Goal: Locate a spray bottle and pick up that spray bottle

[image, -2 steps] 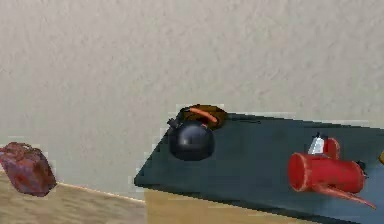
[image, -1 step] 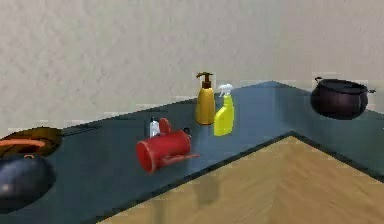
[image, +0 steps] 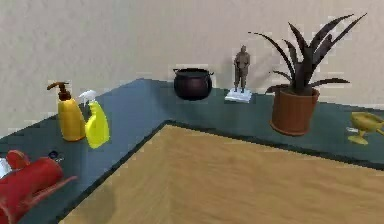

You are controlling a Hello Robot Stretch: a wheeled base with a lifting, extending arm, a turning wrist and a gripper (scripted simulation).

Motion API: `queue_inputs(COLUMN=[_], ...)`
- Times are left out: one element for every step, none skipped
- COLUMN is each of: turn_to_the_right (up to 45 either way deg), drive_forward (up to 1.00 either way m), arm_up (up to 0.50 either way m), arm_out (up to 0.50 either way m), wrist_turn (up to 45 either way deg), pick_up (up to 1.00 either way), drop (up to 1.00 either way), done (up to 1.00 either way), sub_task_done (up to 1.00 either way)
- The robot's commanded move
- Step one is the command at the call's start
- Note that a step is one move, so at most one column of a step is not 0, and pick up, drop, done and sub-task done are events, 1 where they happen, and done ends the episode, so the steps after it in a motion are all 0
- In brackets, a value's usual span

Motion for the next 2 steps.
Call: queue_inputs(turn_to_the_right=[0.0, -45.0], drive_forward=[0.65, 0.0], arm_up=[0.0, 0.0], arm_out=[0.0, 0.0], wrist_turn=[0.0, 0.0], pick_up=[0.0, 0.0], drop=[0.0, 0.0], done=[0.0, 0.0], sub_task_done=[0.0, 0.0])
